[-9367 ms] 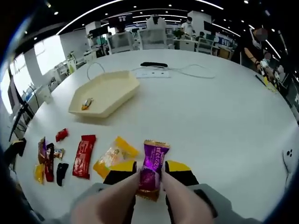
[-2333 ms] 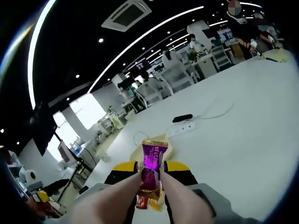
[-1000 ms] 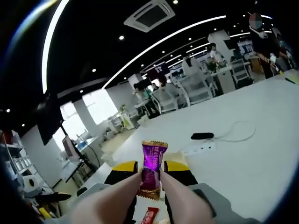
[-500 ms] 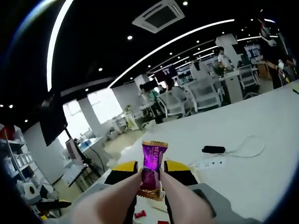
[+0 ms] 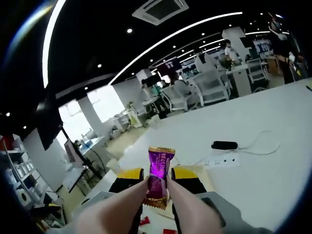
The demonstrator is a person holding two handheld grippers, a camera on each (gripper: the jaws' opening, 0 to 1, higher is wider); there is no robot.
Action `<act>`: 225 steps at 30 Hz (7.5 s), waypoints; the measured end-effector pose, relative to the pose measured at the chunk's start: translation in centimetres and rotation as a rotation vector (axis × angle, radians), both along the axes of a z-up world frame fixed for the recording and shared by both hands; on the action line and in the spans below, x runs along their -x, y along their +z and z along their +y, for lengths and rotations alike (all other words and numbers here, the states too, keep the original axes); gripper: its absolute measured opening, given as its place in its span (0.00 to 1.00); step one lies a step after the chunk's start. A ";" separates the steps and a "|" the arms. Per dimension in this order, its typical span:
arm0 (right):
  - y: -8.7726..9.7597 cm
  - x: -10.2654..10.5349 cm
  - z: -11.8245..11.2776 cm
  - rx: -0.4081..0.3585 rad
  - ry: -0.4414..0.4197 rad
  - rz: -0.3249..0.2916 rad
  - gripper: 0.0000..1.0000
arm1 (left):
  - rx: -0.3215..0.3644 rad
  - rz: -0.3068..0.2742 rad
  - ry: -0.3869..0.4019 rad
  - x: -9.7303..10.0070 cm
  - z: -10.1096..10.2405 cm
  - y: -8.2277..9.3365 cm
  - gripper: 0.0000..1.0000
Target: Place the target food into the container with the food tongs after gripping and lifting it, then release it inside without dropping or visibly crushing the food.
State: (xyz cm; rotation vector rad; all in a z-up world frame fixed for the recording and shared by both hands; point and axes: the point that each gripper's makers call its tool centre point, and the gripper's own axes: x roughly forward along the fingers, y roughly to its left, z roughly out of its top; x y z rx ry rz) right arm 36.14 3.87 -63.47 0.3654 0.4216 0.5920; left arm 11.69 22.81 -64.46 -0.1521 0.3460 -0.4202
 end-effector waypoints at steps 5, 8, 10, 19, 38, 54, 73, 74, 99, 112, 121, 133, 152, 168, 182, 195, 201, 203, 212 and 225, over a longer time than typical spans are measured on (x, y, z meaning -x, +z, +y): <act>-0.6 -0.6 -0.5 -0.005 -0.012 0.026 0.21 | 0.037 -0.009 0.056 0.0 0.9 0.4 0.92; -0.7 -1.7 -0.8 -0.009 -0.016 0.025 0.21 | 0.027 -0.012 0.056 0.3 0.5 0.4 0.92; -0.6 -2.4 -0.9 -0.015 -0.017 0.025 0.21 | 0.022 -0.007 0.056 0.5 0.4 0.2 0.92; 0.0 -5.3 -0.7 -0.020 -0.002 0.006 0.21 | 0.030 -0.021 0.061 0.6 0.3 0.7 0.91; 0.3 -7.8 2.1 0.011 0.013 -0.013 0.21 | 0.037 -0.014 0.052 0.9 -0.3 0.9 0.91; 0.6 -8.0 2.6 0.019 0.006 -0.019 0.24 | 0.128 0.012 0.153 2.6 2.3 -0.5 0.91; 0.8 -6.7 2.4 0.036 0.021 -0.013 0.24 | 0.178 0.007 0.172 3.1 2.9 -0.9 0.91; 0.8 -6.6 2.4 0.033 0.022 -0.009 0.24 | 0.180 0.006 0.172 3.1 3.0 -0.9 0.91; -1.3 -2.3 -0.5 0.038 0.013 0.036 0.26 | 0.181 0.009 0.072 1.6 0.1 -0.8 0.93; -1.2 -0.5 -2.5 0.031 -0.023 0.040 0.26 | 0.215 0.025 -0.007 1.1 -2.0 -1.2 0.99; -1.3 2.1 -2.7 0.024 -0.048 0.053 0.27 | 0.214 0.032 -0.024 0.7 -2.4 -1.3 0.99; -1.6 5.2 -3.9 -0.026 -0.086 0.091 0.27 | 0.253 0.114 -0.076 0.9 -3.9 -2.5 0.99; -4.6 6.1 -3.8 -0.016 -0.096 0.143 0.27 | 0.297 0.119 -0.077 1.4 -3.1 -2.9 0.99; -5.5 5.7 -2.4 0.004 -0.070 0.168 0.27 | 0.328 0.112 -0.073 0.8 -3.2 -2.9 0.99; -6.8 6.3 -1.4 0.010 -0.056 0.197 0.27 | 0.297 0.125 -0.051 1.0 -2.2 -3.6 0.99; -7.5 7.2 -0.9 0.028 -0.052 0.197 0.27 | 0.296 0.127 -0.058 1.3 -2.2 -3.7 0.99; -7.6 7.3 -1.1 0.040 -0.059 0.192 0.27 | 0.293 0.114 -0.061 1.0 -2.1 -3.5 0.99; -7.9 7.3 -1.1 0.054 -0.058 0.189 0.27 | 0.293 0.110 -0.060 0.9 -2.0 -3.5 0.99; -8.9 7.8 -0.1 0.127 0.002 0.155 0.28 | 0.294 0.117 -0.066 0.6 -2.1 -3.8 0.99; -10.6 7.9 -0.6 0.142 -0.020 0.169 0.28 | 0.290 0.125 -0.048 1.1 -1.8 -4.1 0.99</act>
